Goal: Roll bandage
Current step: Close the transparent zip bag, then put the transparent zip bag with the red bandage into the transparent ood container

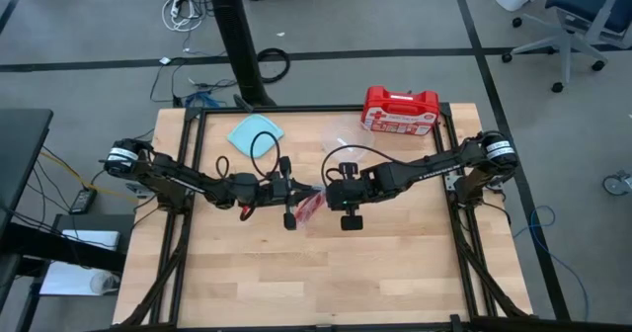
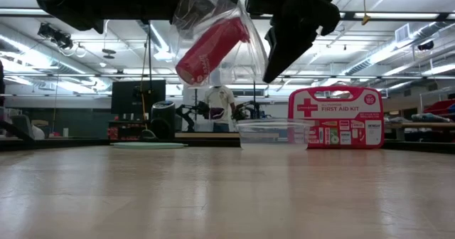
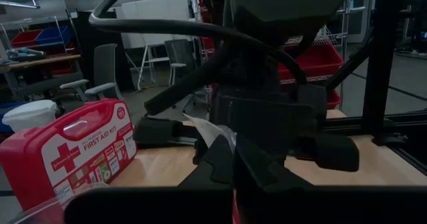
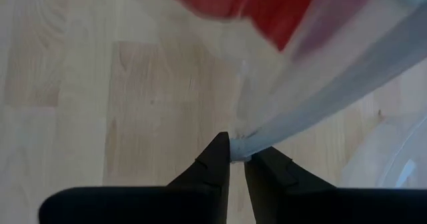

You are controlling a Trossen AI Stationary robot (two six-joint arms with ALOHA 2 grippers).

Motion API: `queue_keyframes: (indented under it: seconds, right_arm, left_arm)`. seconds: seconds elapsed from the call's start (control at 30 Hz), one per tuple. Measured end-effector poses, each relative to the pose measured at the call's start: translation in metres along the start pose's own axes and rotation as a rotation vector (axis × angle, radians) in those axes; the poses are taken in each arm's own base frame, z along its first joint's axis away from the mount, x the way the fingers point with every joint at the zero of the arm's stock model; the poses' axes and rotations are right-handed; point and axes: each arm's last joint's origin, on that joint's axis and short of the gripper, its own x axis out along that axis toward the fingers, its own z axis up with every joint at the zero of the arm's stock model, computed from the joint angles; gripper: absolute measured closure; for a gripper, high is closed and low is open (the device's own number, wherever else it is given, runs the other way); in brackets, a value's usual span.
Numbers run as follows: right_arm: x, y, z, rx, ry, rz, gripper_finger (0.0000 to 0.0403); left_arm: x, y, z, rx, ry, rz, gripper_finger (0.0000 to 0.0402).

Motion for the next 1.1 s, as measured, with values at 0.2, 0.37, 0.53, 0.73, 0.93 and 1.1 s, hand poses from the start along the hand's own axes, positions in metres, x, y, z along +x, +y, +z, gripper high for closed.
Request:
queue_keyframes:
  seconds: [0.2,0.37,0.53,0.73,0.93,1.1]
  right_arm:
    - [-0.016,-0.004,-0.003,-0.001,0.004,0.004,0.0331]
    - [-0.034,-0.01,-0.009,0.021,0.021,-0.027,0.028]
    - [-0.055,-0.016,-0.013,0.057,-0.008,-0.031,0.0237]
    - [-0.079,-0.019,-0.008,0.084,-0.149,-0.003,0.0222]
    - [-0.072,-0.015,0.0,0.044,-0.198,0.065,0.0228]
    - [-0.074,-0.017,0.004,0.027,-0.243,0.04,0.0247]
  left_arm:
    - [0.0,0.0,0.002,-0.005,-0.013,0.002,0.0401]
    - [0.0,0.0,0.002,-0.004,-0.009,0.002,0.0401]
    - [0.0,0.0,0.002,-0.004,-0.008,0.001,0.0401]
    - [0.0,0.0,0.001,-0.004,-0.006,0.001,0.0401]
    - [0.0,0.0,0.0,-0.004,-0.003,0.001,0.0401]
    - [0.0,0.0,-0.001,-0.002,0.008,0.0,0.0401]
